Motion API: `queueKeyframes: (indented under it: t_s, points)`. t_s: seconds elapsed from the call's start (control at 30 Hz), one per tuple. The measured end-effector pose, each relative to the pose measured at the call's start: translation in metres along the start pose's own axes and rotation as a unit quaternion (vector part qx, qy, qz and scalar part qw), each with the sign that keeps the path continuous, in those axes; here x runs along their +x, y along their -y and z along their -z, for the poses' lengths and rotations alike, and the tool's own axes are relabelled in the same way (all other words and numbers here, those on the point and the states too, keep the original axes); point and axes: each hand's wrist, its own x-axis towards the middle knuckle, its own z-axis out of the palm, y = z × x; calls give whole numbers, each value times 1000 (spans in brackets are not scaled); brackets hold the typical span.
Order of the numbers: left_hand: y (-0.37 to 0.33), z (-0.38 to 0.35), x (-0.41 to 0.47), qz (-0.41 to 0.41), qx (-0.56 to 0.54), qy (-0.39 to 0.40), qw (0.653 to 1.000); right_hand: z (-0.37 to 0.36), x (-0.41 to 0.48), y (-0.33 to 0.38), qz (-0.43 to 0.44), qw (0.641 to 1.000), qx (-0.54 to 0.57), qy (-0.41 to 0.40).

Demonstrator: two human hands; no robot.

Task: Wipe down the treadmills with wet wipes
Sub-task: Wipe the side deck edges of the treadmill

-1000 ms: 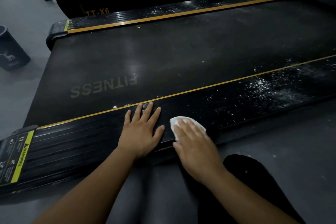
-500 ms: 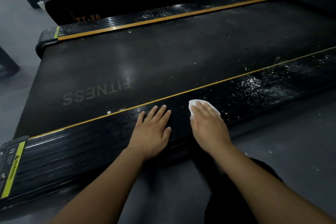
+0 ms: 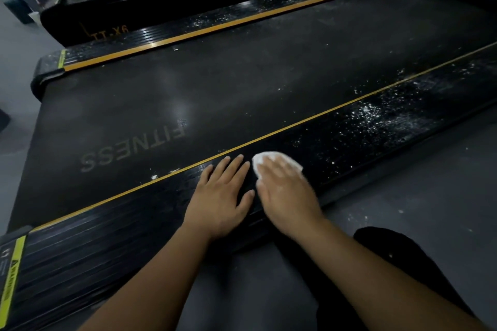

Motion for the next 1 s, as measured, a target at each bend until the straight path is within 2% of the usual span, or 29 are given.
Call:
queueKeyframes:
  t_s: [0.1, 0.2, 0.27, 0.37, 0.43, 0.53, 0.63, 0.73, 0.83, 0.93, 1.0]
  points:
    - [0, -1, 0, -1, -5, -2, 1000, 4, -19, -8, 51, 999, 2, -8]
    - [1, -1, 0, -1, 1, -2, 1000, 10, 4, -42, -31, 999, -11, -40]
    - [1, -1, -1, -1, -3, -4, 1000, 8, 21, -36, -66, 997, -9, -34]
    - [1, -1, 0, -4, -17, -9, 1000, 0, 5, 1, 29, 1000, -8, -8]
    - [1, -1, -1, -3, -20, -7, 1000, 6, -9, -3, 68, 997, -2, -28]
    - [1, -1, -1, -1, -7, -7, 1000, 13, 6, -41, 20, 998, 7, -64]
    - [0, -1, 0, 2, -1, -4, 1000, 6, 30, -40, -40, 999, -2, -28]
    - [0, -2, 0, 3, -3, -4, 1000, -4, 10, -7, 30, 1000, 2, -8]
    - [1, -3, 1, 8, -6, -6, 1000, 5, -2, -24, 66, 996, 22, -56]
    - [0, -4, 1, 13, 7, -2, 1000, 13, 33, -54, -13, 999, 1, -33]
    - [-1, -4, 2, 15, 0, -8, 1000, 4, 60, -50, -47, 999, -13, 0]
